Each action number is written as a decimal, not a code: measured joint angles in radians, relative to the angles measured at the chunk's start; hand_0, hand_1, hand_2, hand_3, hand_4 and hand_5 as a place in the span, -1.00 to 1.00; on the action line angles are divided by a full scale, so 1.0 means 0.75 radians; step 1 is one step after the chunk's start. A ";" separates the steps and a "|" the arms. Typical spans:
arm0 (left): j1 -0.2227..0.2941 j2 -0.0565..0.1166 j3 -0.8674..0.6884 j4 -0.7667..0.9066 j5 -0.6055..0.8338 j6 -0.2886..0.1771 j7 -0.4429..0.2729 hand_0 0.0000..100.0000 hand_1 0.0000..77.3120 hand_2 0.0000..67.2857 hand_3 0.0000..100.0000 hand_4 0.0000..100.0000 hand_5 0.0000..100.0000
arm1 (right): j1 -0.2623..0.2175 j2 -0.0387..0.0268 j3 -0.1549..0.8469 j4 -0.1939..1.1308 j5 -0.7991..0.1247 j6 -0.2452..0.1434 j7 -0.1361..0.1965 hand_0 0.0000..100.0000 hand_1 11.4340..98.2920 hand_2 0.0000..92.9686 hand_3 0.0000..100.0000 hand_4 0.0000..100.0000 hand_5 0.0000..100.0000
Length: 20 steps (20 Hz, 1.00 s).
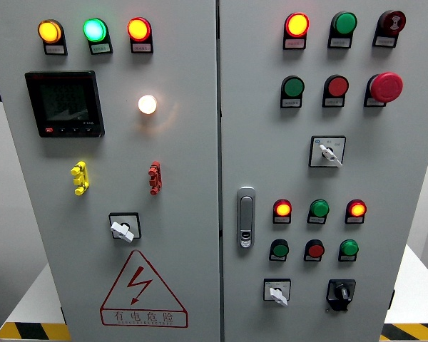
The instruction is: Trip black knob to open circuit
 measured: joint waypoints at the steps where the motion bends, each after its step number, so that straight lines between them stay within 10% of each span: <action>1: 0.000 0.000 0.000 0.000 0.000 0.000 0.000 -1.00 -0.92 -0.62 -0.57 -0.87 -0.97 | 0.000 0.0000 0.000 0.000 0.000 0.000 0.000 0.49 -0.50 -0.92 -0.86 -0.88 -0.61; 20: 0.002 0.002 0.000 0.000 0.000 0.000 0.000 -1.00 -0.92 -0.62 -0.57 -0.87 -0.97 | 0.050 -0.0085 0.043 0.018 -0.027 0.001 -0.016 0.48 -0.49 -0.92 -0.85 -0.87 -0.62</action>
